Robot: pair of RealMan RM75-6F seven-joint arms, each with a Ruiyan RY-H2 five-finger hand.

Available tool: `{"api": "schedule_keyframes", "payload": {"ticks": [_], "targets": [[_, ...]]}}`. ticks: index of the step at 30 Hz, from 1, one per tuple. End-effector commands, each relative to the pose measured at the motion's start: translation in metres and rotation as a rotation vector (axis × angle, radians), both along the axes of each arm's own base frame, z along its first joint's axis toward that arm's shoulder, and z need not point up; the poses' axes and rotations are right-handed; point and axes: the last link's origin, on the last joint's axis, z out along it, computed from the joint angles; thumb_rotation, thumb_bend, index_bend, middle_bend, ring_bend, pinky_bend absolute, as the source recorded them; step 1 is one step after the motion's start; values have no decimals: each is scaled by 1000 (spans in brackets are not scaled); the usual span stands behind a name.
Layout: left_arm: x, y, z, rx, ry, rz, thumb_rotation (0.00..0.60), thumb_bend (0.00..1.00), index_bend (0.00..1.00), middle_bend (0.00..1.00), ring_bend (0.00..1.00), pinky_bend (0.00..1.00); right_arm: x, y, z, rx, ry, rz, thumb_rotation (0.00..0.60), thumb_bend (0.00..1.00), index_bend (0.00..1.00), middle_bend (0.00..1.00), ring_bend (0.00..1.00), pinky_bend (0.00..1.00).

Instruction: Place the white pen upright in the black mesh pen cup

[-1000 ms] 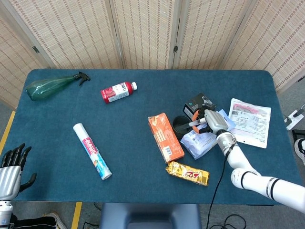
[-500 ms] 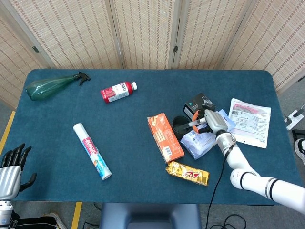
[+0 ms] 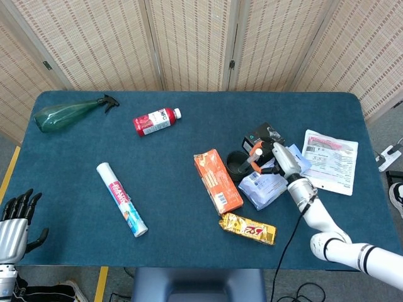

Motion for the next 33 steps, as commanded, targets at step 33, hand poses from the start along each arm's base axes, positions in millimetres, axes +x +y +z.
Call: {"api": "schedule_keyframes", "payload": {"ticks": [33], "targets": [[8, 1, 0, 1, -5, -25, 600, 387, 119, 39, 51, 93, -15, 67, 62, -149, -510, 31, 600, 388, 630, 417, 146, 90]]}}
